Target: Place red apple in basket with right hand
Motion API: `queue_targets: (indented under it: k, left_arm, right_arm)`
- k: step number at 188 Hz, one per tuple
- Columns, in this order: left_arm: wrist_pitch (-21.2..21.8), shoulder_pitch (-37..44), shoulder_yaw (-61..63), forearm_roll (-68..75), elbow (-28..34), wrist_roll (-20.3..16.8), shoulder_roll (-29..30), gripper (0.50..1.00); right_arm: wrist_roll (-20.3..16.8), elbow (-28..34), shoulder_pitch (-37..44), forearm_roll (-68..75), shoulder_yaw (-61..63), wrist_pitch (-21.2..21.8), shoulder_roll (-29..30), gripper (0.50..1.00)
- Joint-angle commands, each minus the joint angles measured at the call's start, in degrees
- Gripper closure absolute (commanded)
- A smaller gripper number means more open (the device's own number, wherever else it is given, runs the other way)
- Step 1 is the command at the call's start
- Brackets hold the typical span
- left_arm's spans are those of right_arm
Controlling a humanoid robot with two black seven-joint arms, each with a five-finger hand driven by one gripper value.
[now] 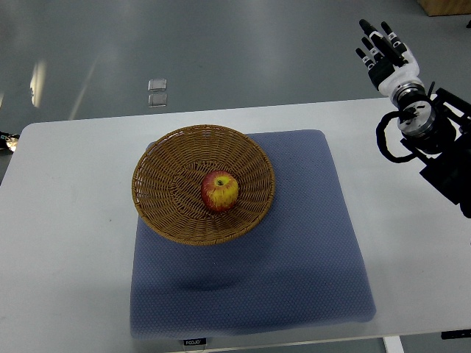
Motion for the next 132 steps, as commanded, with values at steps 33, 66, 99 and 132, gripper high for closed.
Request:
queue_targets:
  k: [33,66,99,132]
  left_arm:
    - [-0.01,0.00,0.00,0.01,0.00,-0.01,0.00,0.500]
    - [0.07,0.00,0.00,-0.08,0.00,-0.01,0.00,0.500]
    - [-0.01,0.00,0.00,0.01,0.00,-0.01,0.00,0.500]
    - [-0.01,0.00,0.00,0.01,0.00,-0.01,0.00,0.500]
  right_arm:
    - [0.07,0.12,-2.80,-7.47,0.44,6.11,3.81,0.589]
    - [0.33,-0.14,-3.42,-7.73,0.53,6.02,4.60,0.589]
    - [0.51,-0.32,-3.51,-7.47,0.62,6.02,4.60,0.591]
    - [0.68,-0.41,-3.86,-7.38,0.62,6.02,4.60,0.589]
